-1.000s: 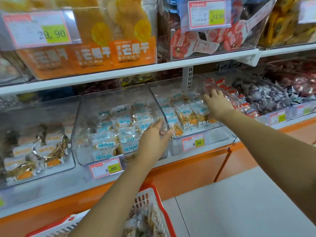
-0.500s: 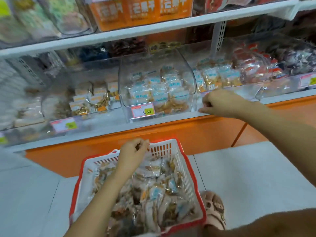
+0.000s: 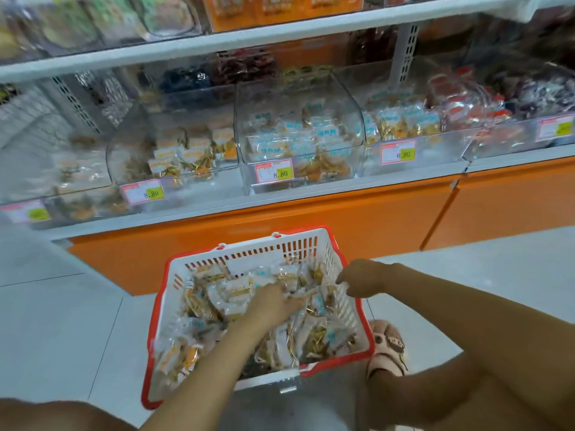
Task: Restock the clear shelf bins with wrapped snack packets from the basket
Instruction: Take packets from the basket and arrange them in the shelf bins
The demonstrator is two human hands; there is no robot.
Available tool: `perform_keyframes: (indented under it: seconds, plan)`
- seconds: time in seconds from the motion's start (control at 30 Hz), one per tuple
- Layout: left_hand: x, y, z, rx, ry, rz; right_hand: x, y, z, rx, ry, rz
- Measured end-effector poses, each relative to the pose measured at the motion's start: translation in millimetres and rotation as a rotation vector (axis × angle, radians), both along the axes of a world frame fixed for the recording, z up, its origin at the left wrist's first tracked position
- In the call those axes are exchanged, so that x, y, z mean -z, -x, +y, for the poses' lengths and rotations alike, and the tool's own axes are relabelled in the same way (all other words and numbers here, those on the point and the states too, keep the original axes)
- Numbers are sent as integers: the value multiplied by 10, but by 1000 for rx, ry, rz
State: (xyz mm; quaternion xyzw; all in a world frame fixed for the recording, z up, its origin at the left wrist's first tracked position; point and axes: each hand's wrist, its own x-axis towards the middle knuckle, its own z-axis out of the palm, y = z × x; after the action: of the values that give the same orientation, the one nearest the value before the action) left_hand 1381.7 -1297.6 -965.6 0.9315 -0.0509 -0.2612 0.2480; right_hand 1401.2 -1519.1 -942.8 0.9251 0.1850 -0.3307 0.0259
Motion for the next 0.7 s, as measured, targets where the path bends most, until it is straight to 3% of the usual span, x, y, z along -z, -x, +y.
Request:
perform_keyframes:
  seconds: [0.2,0.33,0.47,0.6,0.7]
  plan:
    - [48,-122,-142,-58,-71,167,23,61,-43,22,-52,-16]
    - [122,-287,205,-242,273,295,11,75,-36,34,-88,-22]
    - [89,-356,303,-301,479,293,-6,-8,5,154,-225,-2]
    - [-71,-490,248,-241,557,304,-34,-77,48,345,-496,104]
    - [-99,-525,206,-120,481,388,18,-32,107,414,-610,227]
